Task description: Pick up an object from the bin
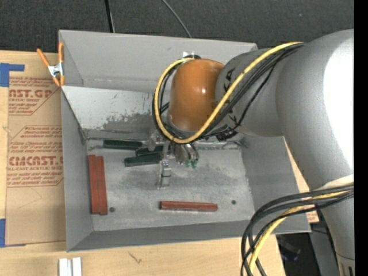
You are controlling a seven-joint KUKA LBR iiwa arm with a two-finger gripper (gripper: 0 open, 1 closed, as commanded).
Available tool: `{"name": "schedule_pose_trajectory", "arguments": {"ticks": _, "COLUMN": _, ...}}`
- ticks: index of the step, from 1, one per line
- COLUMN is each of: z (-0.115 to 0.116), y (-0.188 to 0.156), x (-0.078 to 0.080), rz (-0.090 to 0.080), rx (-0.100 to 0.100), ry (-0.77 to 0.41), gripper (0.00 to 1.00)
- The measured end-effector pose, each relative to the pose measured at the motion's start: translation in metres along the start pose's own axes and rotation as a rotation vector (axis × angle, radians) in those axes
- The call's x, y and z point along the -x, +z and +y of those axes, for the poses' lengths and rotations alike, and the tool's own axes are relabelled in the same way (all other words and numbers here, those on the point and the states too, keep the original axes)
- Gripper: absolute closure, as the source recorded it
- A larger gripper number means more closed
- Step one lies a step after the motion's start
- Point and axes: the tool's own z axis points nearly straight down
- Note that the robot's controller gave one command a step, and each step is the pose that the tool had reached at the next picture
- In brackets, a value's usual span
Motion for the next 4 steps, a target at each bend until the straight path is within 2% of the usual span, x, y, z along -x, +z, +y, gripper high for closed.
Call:
{"name": "schedule_pose_trajectory", "arguments": {"ticks": 1, "z": 0.005, "y": -0.013, "x": 0.006, "rz": -0.006, "rx": 0.001, "ry": 0.034, "gripper": 0.00}}
{"name": "schedule_pose_trajectory", "arguments": {"ticks": 2, "z": 0.005, "y": 0.030, "x": 0.011, "rz": -0.008, "rx": 0.002, "ry": 0.093, "gripper": 0.00}}
{"name": "schedule_pose_trajectory", "arguments": {"ticks": 3, "z": 0.011, "y": 0.028, "x": 0.012, "rz": -0.011, "rx": 0.000, "ry": 0.141, "gripper": 1.00}}
{"name": "schedule_pose_trajectory", "arguments": {"ticks": 4, "z": 0.011, "y": 0.028, "x": 0.012, "rz": -0.010, "rx": 0.000, "ry": 0.140, "gripper": 1.00}}
